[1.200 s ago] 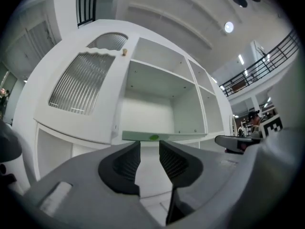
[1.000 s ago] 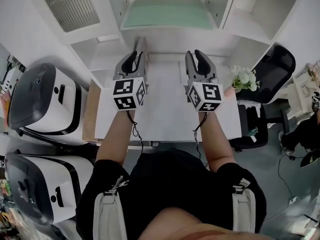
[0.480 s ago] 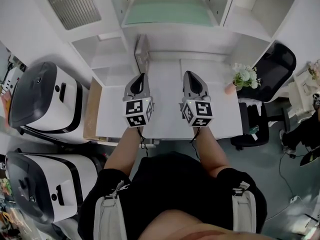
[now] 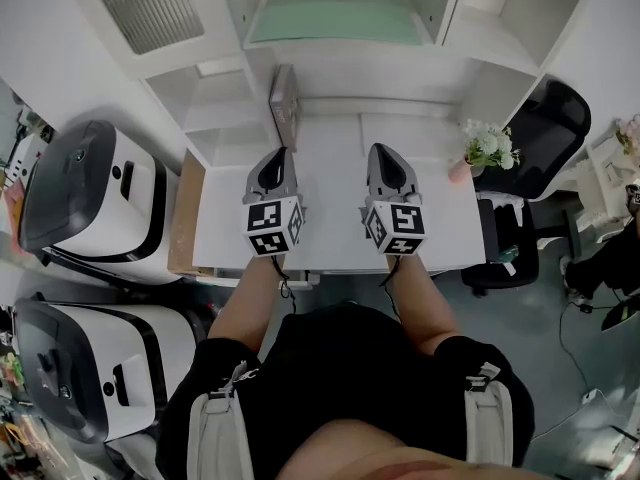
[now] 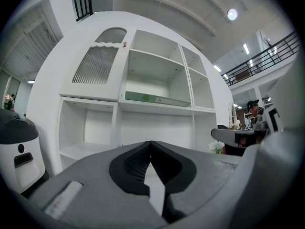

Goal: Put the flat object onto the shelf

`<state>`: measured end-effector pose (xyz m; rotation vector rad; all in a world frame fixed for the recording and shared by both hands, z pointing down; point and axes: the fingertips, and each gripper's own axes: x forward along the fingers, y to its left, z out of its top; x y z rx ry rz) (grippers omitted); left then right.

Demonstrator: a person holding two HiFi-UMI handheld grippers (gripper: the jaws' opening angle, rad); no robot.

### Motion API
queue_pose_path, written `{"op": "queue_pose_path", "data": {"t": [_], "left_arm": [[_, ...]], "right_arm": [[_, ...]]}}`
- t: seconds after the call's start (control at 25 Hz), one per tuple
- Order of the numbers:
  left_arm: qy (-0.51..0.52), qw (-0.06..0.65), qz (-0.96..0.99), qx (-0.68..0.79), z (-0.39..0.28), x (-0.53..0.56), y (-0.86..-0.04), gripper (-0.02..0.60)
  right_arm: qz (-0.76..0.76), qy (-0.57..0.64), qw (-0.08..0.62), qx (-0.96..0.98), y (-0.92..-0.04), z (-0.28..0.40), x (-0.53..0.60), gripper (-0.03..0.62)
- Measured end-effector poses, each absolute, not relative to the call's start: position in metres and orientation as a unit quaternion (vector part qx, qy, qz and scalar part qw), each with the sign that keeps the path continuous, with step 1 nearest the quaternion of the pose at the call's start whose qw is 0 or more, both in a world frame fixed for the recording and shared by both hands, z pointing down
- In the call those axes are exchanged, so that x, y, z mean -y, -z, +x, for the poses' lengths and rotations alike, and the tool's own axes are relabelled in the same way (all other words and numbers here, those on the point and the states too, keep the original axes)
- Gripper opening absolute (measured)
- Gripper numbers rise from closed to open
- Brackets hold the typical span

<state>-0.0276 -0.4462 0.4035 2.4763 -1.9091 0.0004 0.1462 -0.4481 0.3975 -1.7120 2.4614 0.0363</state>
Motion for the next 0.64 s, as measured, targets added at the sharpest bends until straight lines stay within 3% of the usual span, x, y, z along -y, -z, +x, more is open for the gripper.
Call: {"op": "queue_pose_path", "data": {"t": [0.64], "left_arm": [[-0.008,-0.002,0.788,0.615,-0.036,0.419,-0.401,0.017]], "right_arm": [[-0.562,-0.004,0.076,-0.823,-0.399,0.137,0.43,-0.002]]}}
